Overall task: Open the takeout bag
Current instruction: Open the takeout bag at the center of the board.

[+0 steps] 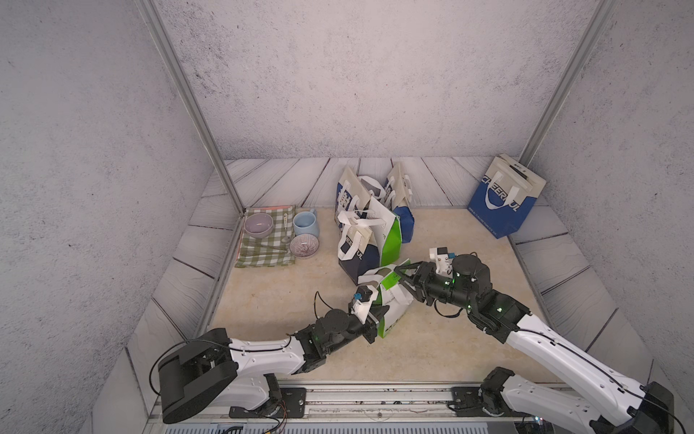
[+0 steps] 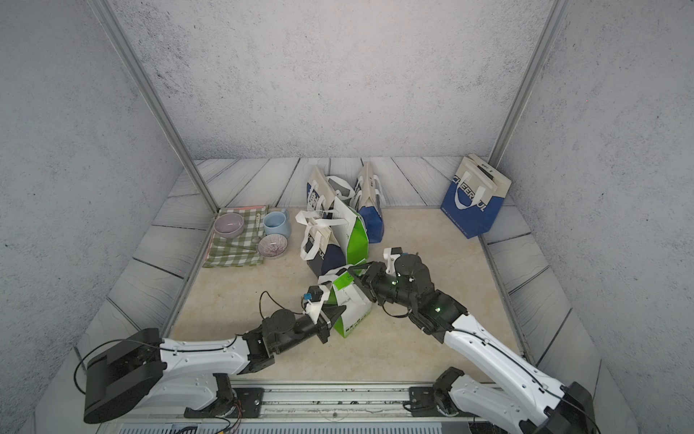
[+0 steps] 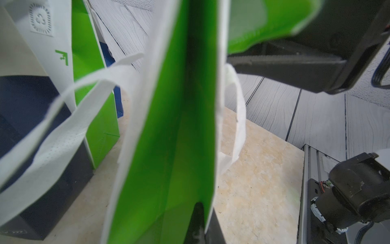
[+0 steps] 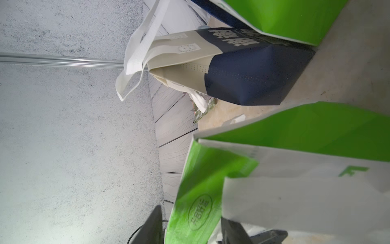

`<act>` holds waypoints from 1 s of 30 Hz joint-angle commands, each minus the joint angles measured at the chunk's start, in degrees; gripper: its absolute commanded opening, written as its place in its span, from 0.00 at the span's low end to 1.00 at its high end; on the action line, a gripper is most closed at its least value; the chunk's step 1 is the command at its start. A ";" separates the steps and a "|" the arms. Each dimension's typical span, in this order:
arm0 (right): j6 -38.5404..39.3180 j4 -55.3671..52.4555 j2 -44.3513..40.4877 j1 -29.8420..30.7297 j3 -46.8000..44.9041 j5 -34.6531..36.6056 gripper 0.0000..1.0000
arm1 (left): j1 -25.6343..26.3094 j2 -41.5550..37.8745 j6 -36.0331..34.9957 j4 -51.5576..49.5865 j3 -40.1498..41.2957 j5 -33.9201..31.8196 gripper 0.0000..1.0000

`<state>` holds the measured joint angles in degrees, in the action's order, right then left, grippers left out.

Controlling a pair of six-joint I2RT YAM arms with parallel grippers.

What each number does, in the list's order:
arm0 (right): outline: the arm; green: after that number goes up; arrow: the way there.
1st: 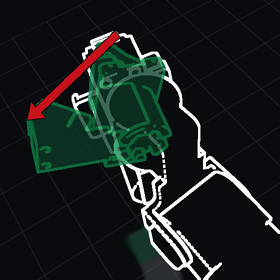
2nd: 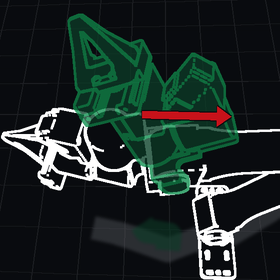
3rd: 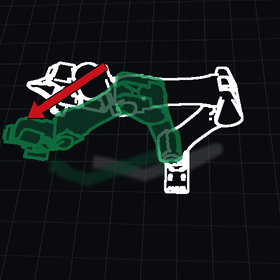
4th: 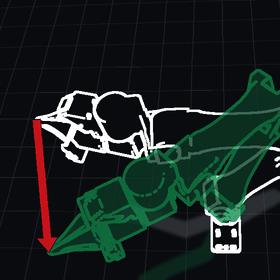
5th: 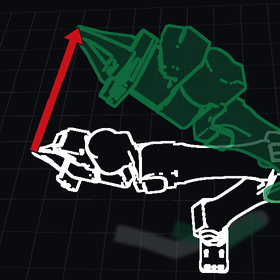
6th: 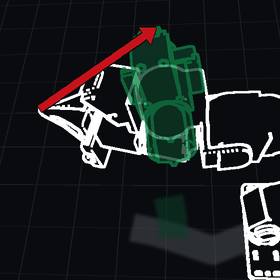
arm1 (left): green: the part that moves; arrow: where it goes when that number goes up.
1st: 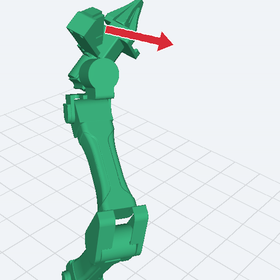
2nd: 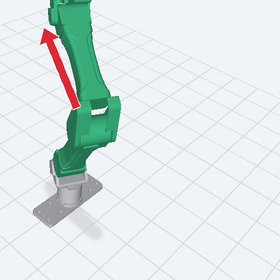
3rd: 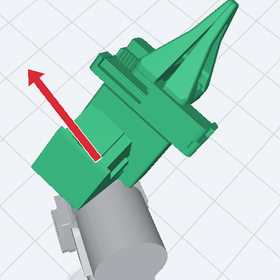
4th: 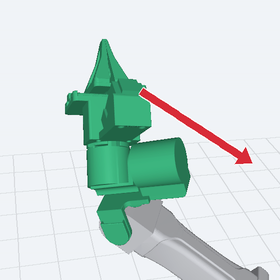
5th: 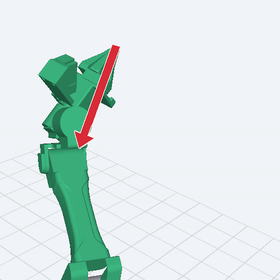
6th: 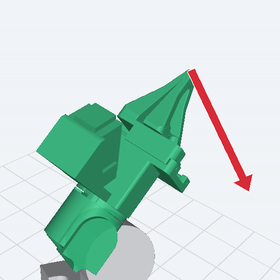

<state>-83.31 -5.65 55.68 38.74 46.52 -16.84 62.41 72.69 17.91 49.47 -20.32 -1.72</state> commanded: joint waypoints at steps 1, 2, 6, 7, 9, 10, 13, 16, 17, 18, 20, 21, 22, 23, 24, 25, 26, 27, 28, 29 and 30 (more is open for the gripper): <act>-0.36 2.63 0.61 -0.41 0.45 -0.37 0.40 | 0.17 -0.52 -0.73 -2.33 -0.78 0.85 0.00; -0.36 2.87 0.73 -0.43 0.57 -0.47 0.37 | 0.19 -0.44 -0.79 -2.36 -0.78 0.80 0.00; -0.28 3.01 0.75 -0.51 0.97 -0.30 0.27 | 0.17 -0.27 -0.80 -2.19 -0.84 0.87 0.00; -0.36 3.14 0.62 -0.53 1.03 -0.20 0.24 | 0.17 -0.18 -0.69 -2.16 -0.83 0.91 0.00; -0.35 3.52 0.57 -0.64 1.02 -0.03 0.15 | 0.18 0.00 -0.60 -1.99 -0.79 1.09 0.00; -0.30 3.81 0.57 -0.77 1.01 -0.06 0.09 | 0.19 0.07 -0.60 -1.84 -0.84 1.11 0.00; 0.16 5.02 0.36 -0.89 1.24 -0.25 0.00 | 0.20 0.09 -0.60 -1.89 -0.74 1.10 0.00; 0.68 5.55 -0.04 -1.12 1.59 -0.21 0.00 | 0.19 0.00 -0.51 -1.84 -0.68 1.13 0.00; 0.77 5.48 -0.18 -1.22 1.81 -0.18 0.00 | 0.17 0.00 -0.53 -1.86 -0.68 1.10 0.00; 0.86 5.46 -0.22 -1.38 2.00 -0.20 0.00 | 0.17 0.01 -0.55 -1.84 -0.68 1.11 0.00; 1.12 5.44 -0.37 -1.78 2.37 -0.42 0.00 | 0.17 0.09 -0.51 -1.89 -0.60 1.11 0.00; 1.14 5.55 -0.35 -1.96 2.49 -0.55 0.00 | 0.21 0.09 -0.51 -1.84 -0.57 1.21 0.00; 1.20 5.64 -0.34 -2.21 2.67 -0.71 0.00 | 0.17 0.00 -0.51 -1.89 -0.56 1.32 0.00; 1.27 5.69 -0.38 -2.42 2.92 -0.82 0.00 | 0.20 0.00 -0.45 -1.84 -0.47 1.33 0.00; 1.22 5.74 -0.36 -2.52 3.11 -0.97 0.00 | 0.18 -0.08 -0.43 -1.84 -0.37 1.31 0.00; 1.43 5.74 -0.38 -2.72 3.47 -1.00 0.00 | 0.19 -0.13 -0.44 -1.84 -0.29 1.32 0.00; 1.61 5.69 -0.38 -2.86 3.80 -1.08 0.00 | 0.18 -0.17 -0.43 -1.88 -0.25 1.30 0.00; 1.74 5.65 -0.23 -2.93 4.13 -1.14 0.00 | 0.17 -0.18 -0.42 -1.95 -0.25 1.29 0.00; 1.83 5.65 -0.14 -3.05 4.47 -1.29 0.00 | 0.17 -0.25 -0.43 -2.08 -0.26 1.31 0.00; 1.96 5.65 -0.02 -3.14 4.75 -1.46 0.00 | 0.22 -0.26 -0.42 -2.03 -0.19 1.24 0.00; 2.09 5.65 0.12 -3.23 4.91 -1.53 0.00 | 0.24 -0.26 -0.47 -2.09 -0.16 1.19 0.00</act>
<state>-82.65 -4.95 56.58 36.34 48.18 -18.92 62.37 72.66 17.96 49.54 -20.43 -1.96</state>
